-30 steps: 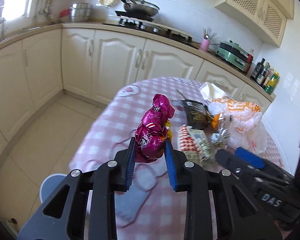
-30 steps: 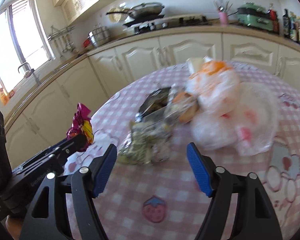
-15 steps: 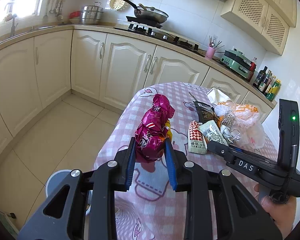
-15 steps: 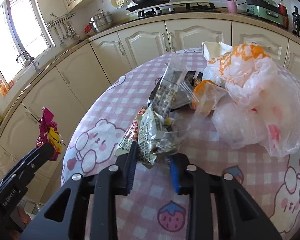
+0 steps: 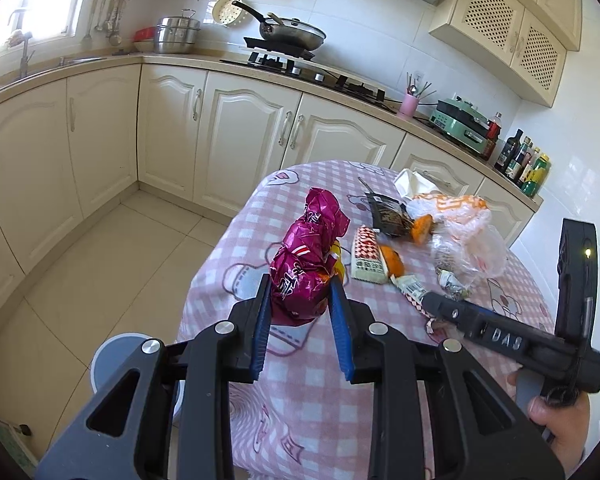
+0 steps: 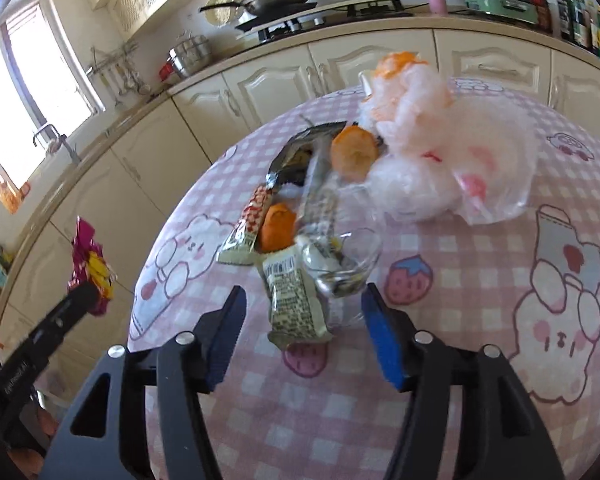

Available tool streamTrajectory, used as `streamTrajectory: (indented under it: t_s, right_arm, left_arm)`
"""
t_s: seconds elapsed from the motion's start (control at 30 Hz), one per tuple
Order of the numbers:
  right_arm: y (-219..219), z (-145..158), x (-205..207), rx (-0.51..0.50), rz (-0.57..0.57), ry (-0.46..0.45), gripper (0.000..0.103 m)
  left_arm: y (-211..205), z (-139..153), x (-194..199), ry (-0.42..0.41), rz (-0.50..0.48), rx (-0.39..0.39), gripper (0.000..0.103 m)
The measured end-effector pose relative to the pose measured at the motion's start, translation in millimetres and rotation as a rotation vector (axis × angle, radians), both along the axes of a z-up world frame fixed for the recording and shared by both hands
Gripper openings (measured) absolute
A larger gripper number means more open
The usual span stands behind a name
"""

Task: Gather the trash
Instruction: 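Grasp the clear plastic wrapper with the right tool, then drop the clear wrapper from the right tool while the left tool drops the pink wrapper into the bin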

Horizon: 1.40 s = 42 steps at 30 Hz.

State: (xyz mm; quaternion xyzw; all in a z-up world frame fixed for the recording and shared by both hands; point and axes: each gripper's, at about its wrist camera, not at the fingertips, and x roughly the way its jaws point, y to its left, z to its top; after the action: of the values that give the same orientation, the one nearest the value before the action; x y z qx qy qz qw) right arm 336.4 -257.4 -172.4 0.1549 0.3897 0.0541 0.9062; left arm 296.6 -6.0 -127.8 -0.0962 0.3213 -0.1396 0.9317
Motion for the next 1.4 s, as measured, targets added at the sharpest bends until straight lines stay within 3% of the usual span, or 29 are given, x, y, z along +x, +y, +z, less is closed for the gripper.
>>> streamTrajectory:
  t_s: [0.1, 0.3, 0.33, 0.37, 0.47, 0.7, 0.83, 0.97, 1.2, 1.4]
  right_arm:
    - [-9.8, 2.5, 0.0, 0.022, -0.048, -0.03, 0.061]
    - [-20.1, -3.0, 21.9, 0.026, -0.091, 0.001, 0.061]
    - [-20.1, -3.6, 25.4, 0.029, -0.088, 0.008, 0.059]
    - [-18.0, -1.7, 26.0, 0.032, -0.085, -0.002, 0.046]
    - [-9.8, 2.9, 26.2, -0.01, -0.066, -0.021, 0.045]
    - [27.0, 38.9, 4.2, -0.129, -0.05, -0.186, 0.044]
    - [68.6, 56.5, 0.7, -0.139, 0.044, -0.256, 0.044]
    - [115.4, 56.6, 11.7, -0.121, 0.167, -0.261, 0.044]
    - [207.1, 18.8, 36.4, -0.09, 0.368, -0.186, 0.044]
    - [267.1, -17.9, 56.0, -0.064, 0.469, -0.124, 0.044]
  left_arm:
    - [-3.9, 1.7, -2.4, -0.003, -0.002, 0.004, 0.026]
    - [-8.1, 1.5, -5.4, -0.005, -0.007, 0.015, 0.026]
    - [-8.3, 1.5, -5.3, -0.004, -0.009, 0.015, 0.026]
    - [-7.5, 1.5, -5.6, -0.005, -0.009, 0.015, 0.026]
    - [-6.6, 1.4, -6.2, -0.008, -0.011, 0.014, 0.026]
    - [9.4, 3.2, -6.5, -0.02, 0.004, -0.015, 0.026]
    - [31.5, 2.6, -5.8, -0.021, 0.047, -0.029, 0.026]
    - [64.1, -3.0, -6.0, -0.012, 0.118, -0.031, 0.026]
    - [127.4, -37.0, -1.6, 0.075, 0.26, -0.002, 0.026]
    - [170.0, -74.1, 10.6, 0.185, 0.382, 0.032, 0.026]
